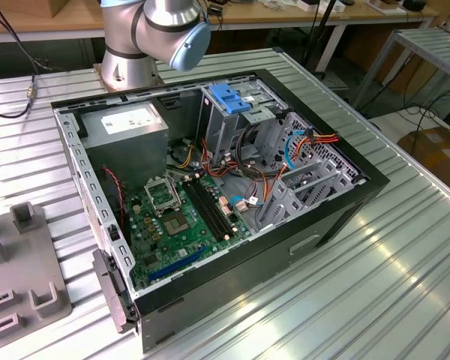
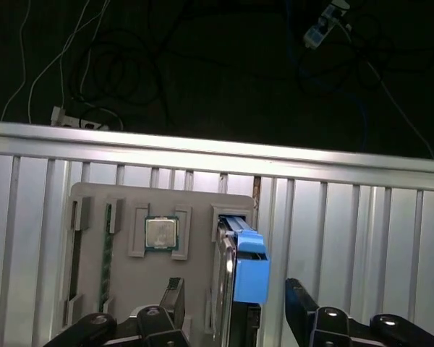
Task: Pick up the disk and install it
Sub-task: 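Pick up the disk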
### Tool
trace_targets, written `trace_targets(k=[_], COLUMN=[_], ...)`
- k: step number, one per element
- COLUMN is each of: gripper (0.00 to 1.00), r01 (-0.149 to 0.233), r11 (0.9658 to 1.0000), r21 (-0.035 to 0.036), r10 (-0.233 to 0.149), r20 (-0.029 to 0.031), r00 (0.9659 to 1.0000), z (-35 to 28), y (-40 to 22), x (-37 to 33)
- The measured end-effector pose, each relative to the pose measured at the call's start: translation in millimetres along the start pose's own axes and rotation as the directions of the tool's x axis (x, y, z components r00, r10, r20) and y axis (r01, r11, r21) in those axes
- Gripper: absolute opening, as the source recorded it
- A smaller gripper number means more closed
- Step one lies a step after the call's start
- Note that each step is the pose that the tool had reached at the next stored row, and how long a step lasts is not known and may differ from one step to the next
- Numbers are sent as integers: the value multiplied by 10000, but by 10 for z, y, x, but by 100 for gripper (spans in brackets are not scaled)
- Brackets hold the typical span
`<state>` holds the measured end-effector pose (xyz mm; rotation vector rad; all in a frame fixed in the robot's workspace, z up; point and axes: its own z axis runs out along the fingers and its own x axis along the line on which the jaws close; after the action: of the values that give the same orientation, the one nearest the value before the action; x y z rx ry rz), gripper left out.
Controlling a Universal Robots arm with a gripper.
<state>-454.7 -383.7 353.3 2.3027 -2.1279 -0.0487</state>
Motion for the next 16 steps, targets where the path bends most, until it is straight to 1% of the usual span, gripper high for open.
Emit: trace_targets(k=[5, 8, 12, 14, 16], gripper=[66, 66, 66, 66, 66], r01=[-1, -1, -111, -154, -154], r11=[10000, 10000, 9999, 9999, 9999], r21=[5, 12, 14, 17, 14], r10=[1, 1, 111, 154, 154], r20=[-1, 0, 1, 4, 3], r00=[10000, 10000, 9999, 9999, 9999], z=[3, 82, 154, 180, 184], y=[1, -1, -6, -2, -3], x=[0, -4, -38, -50, -50])
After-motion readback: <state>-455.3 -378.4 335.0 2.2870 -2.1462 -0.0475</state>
